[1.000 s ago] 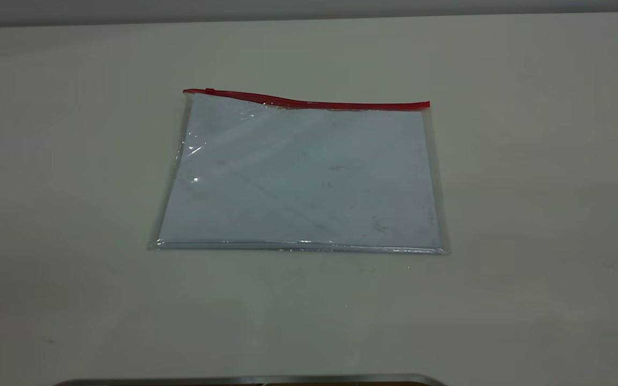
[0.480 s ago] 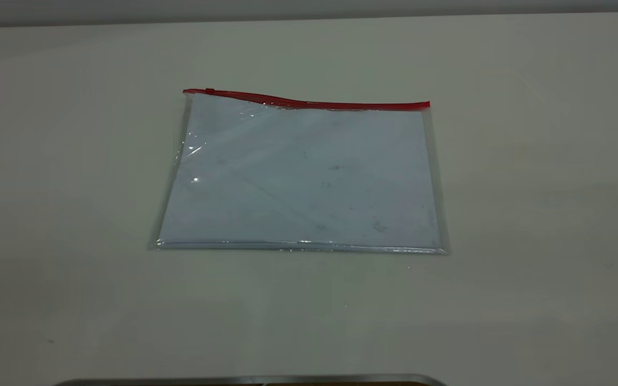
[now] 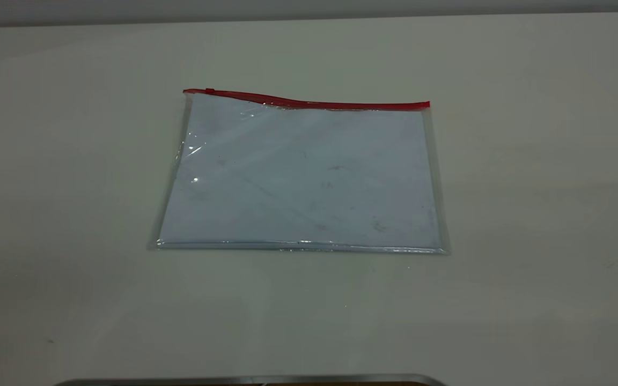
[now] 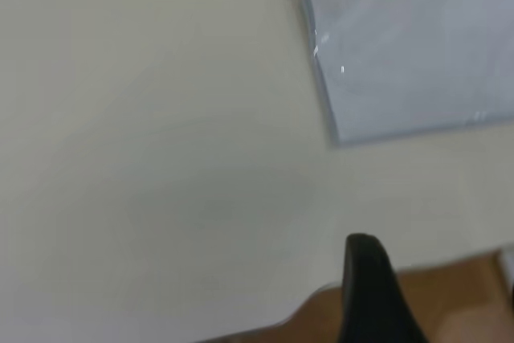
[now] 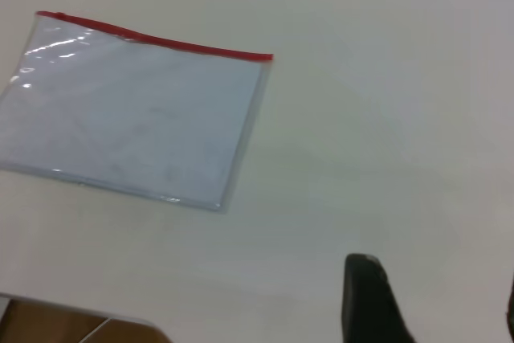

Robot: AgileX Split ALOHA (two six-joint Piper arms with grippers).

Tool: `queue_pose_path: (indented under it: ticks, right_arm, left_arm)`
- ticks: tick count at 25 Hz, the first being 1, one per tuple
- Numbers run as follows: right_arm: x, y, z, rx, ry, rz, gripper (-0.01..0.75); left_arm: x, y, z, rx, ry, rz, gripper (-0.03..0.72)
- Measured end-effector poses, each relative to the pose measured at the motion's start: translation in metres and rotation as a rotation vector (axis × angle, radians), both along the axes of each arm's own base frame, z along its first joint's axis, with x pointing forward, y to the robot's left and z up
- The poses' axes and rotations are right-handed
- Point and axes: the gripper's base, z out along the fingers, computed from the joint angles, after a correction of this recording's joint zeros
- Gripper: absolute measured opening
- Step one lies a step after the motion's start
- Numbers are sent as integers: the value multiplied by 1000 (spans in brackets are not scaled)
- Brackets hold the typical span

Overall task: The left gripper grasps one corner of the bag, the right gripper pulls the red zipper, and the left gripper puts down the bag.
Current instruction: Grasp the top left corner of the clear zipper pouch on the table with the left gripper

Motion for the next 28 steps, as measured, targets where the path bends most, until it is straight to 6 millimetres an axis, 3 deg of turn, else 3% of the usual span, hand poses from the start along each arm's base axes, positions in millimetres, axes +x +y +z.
queue_pose_path:
  ticks: [4, 8, 15, 28]
  right_arm:
    - [22, 4, 7, 56, 73, 22, 438]
    - [63, 8, 12, 94, 126, 47, 443]
    - [145, 13, -7, 72, 189, 125, 512]
    - [283, 30, -64, 184, 194, 283, 518]
  left_arm:
    - [7, 3, 6, -73, 50, 92, 468]
    - [35, 6, 15, -60, 158, 105, 468]
    - [122, 12, 11, -32, 231, 94, 525]
    - [283, 13, -47, -50, 465, -41, 553]
